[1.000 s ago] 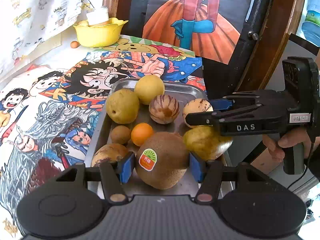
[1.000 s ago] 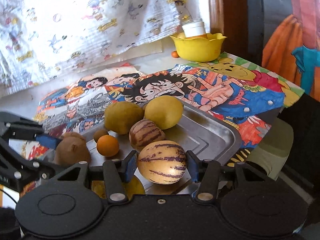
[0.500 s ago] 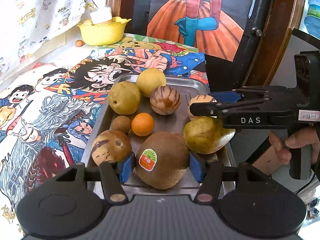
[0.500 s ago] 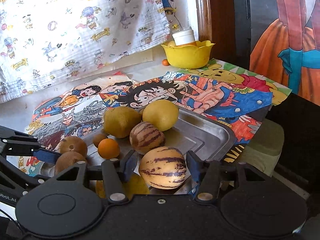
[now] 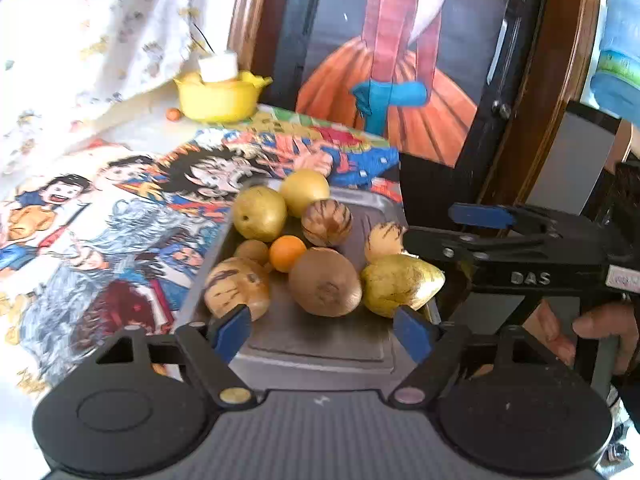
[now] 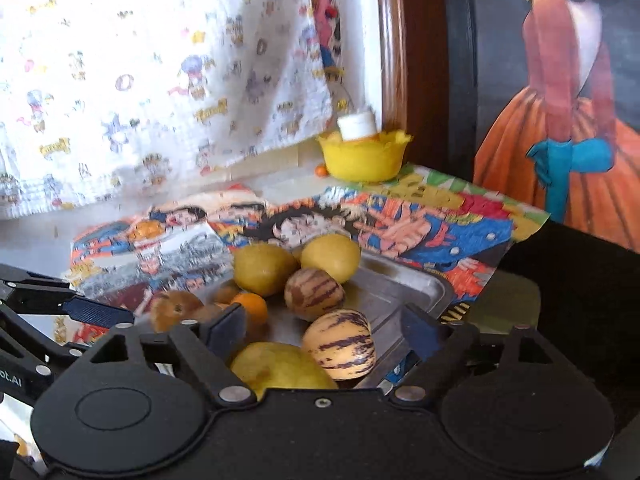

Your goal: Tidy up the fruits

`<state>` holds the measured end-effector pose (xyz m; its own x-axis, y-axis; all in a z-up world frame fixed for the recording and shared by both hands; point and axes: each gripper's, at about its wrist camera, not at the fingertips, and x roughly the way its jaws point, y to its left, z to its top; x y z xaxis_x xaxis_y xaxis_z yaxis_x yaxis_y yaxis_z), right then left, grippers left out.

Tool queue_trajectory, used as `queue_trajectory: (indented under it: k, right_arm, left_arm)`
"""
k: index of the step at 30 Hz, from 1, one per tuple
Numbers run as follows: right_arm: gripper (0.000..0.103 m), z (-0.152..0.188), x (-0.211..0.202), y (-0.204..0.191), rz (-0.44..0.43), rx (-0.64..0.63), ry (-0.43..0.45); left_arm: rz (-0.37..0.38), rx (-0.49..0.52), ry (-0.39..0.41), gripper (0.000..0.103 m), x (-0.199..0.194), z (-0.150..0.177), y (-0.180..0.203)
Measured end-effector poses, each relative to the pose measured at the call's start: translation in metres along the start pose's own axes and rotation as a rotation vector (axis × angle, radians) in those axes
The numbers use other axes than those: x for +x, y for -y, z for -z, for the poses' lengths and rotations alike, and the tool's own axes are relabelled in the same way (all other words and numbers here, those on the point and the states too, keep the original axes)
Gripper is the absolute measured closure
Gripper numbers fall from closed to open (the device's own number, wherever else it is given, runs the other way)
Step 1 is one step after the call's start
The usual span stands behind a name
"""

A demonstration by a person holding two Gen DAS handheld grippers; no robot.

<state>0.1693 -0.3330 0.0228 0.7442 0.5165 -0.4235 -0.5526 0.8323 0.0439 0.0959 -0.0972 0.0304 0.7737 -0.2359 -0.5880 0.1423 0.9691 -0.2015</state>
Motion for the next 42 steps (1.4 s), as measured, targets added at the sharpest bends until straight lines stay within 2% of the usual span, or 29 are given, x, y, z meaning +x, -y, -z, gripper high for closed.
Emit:
queue_trajectory:
  k: [4, 6, 9, 18, 29, 36, 42]
  right_arm:
    - [0.001, 0.006, -0.026, -0.023, 0.049, 0.002, 0.058]
    - [0.001, 0.010, -0.038, -0.037, 0.080, 0.009, 0.070]
    - [0.001, 0.020, -0.054, -0.055, 0.104, 0.045, 0.078]
    - [0.001, 0.048, -0.083, -0.098, 0.139, 0.110, 0.038]
    - [0.001, 0.065, -0.100, -0.130, 0.156, 0.118, 0.006]
    - [0.001, 0.067, -0.100, -0.130, 0.144, 0.132, -0.015]
    - [0.001, 0.067, -0.100, -0.130, 0.143, 0.132, -0.016]
  left_arm:
    - [-0.045, -0.029, 0.069, 0.007, -0.025, 0.011, -0.011]
    - [-0.087, -0.048, 0.113, 0.001, -0.037, 0.016, -0.018]
    - [-0.123, -0.073, 0.147, 0.000, -0.049, 0.025, -0.027]
    - [-0.224, -0.035, 0.194, 0.000, -0.076, 0.052, -0.037]
    - [-0.243, -0.015, 0.213, 0.000, -0.099, 0.075, -0.044]
    - [-0.263, 0.022, 0.208, 0.000, -0.102, 0.082, -0.043]
    - [-0.263, 0.011, 0.206, 0.000, -0.103, 0.084, -0.046]
